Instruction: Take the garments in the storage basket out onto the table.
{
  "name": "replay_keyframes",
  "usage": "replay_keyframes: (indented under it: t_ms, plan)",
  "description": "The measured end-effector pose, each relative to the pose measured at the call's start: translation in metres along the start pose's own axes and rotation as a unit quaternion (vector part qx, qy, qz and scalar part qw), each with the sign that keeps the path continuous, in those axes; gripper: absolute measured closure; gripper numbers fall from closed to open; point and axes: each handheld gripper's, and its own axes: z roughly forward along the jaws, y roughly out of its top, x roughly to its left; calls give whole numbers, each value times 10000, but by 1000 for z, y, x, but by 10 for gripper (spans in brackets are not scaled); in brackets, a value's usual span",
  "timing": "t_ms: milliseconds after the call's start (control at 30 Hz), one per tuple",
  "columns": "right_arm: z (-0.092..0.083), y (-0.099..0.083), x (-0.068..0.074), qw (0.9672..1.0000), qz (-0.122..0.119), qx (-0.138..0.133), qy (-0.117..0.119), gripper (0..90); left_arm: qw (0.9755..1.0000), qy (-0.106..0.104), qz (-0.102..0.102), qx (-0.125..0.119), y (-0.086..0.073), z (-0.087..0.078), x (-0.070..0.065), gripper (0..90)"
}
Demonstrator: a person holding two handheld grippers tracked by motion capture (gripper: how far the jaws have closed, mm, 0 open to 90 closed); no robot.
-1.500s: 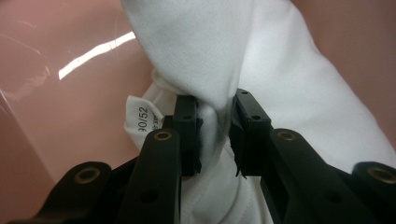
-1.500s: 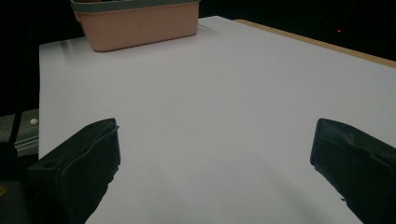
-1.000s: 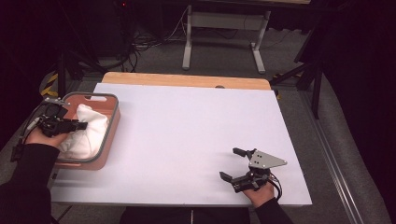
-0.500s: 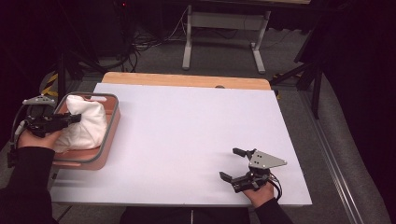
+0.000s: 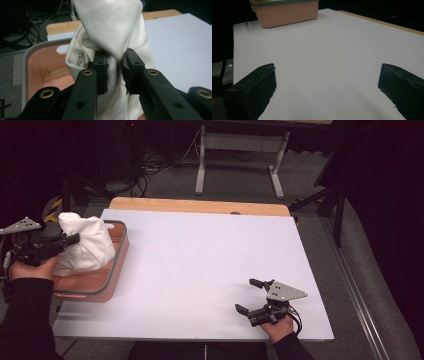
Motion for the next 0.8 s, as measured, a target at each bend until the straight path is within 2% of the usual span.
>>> replay_keyframes:
  t_ms: [133,467,567,667,800]
  plan:
    - [0,0,0,10000,0,-4,-1,18,9998,-36,-16,-170,3,-4,-4,747]
    - [-2,0,0,10000,-8,-21,-21,18,9981,-263,208,-512,18,-15,-25,746]
    - [-2,0,1,10000,-8,-27,-27,19,9971,-371,307,-595,26,-16,-34,746]
    - [-3,0,1,10000,-21,-22,-36,18,9958,-595,351,-602,33,-13,-43,746]
    - [-5,0,1,10000,-21,-42,-51,18,9944,-728,447,-616,41,-6,-57,746]
